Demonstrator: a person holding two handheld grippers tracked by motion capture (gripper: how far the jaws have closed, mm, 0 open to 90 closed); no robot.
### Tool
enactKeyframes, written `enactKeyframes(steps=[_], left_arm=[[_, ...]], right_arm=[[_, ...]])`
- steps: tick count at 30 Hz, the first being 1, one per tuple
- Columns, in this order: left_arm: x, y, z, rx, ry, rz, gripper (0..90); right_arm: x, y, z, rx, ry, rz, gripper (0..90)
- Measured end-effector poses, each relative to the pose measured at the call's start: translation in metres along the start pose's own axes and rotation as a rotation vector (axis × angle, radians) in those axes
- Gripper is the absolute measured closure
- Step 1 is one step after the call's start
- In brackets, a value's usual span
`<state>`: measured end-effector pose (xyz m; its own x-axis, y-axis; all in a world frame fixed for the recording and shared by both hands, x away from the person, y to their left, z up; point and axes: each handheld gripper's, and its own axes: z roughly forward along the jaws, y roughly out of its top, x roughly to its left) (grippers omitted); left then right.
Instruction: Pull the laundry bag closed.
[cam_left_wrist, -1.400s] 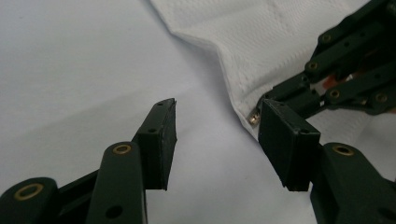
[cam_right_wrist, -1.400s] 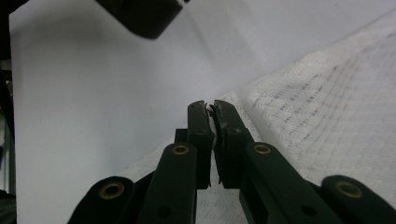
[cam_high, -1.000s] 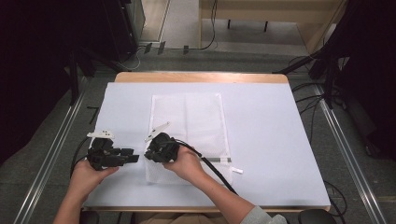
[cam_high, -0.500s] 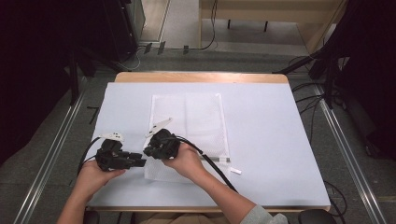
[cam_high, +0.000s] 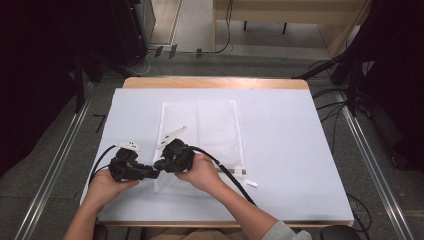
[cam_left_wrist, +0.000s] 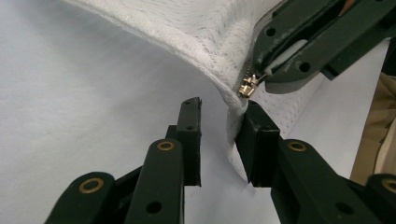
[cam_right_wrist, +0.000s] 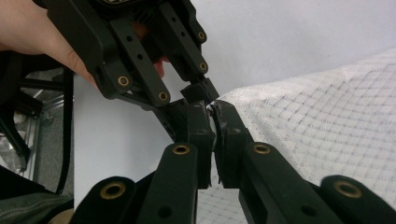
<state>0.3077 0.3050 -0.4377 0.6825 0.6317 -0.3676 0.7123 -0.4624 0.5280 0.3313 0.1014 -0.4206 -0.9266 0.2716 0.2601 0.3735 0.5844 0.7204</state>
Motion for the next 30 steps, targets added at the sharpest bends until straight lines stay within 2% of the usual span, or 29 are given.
enactKeyframes(steps=[4,6,10,14,19,23,30], left_arm=[[0.0,0.001,0.0,-0.002,-0.003,0.01,74.0],[-0.002,0.002,0.001,-0.004,-0.006,0.02,78.3],[-0.002,0.003,0.001,0.001,-0.012,0.023,79.2],[-0.001,0.003,0.0,0.003,-0.022,0.017,85.6],[0.0,0.005,-0.002,0.002,-0.033,-0.007,87.9],[0.0,0.005,-0.003,0.004,-0.037,-0.008,88.2],[-0.001,0.005,-0.003,0.01,-0.046,-0.008,88.6]], right_arm=[[0.0,-0.001,0.001,0.006,-0.001,-0.003,87.8],[-0.001,-0.001,0.001,0.009,0.002,0.001,87.8],[-0.001,-0.002,0.002,0.013,0.006,-0.003,87.8],[-0.002,-0.003,0.003,0.011,0.008,0.01,87.8],[-0.003,-0.004,0.001,0.005,0.01,0.017,87.9],[-0.004,-0.005,0.002,0.0,0.008,0.017,88.0],[-0.007,-0.011,0.002,-0.009,0.004,0.045,88.2]])
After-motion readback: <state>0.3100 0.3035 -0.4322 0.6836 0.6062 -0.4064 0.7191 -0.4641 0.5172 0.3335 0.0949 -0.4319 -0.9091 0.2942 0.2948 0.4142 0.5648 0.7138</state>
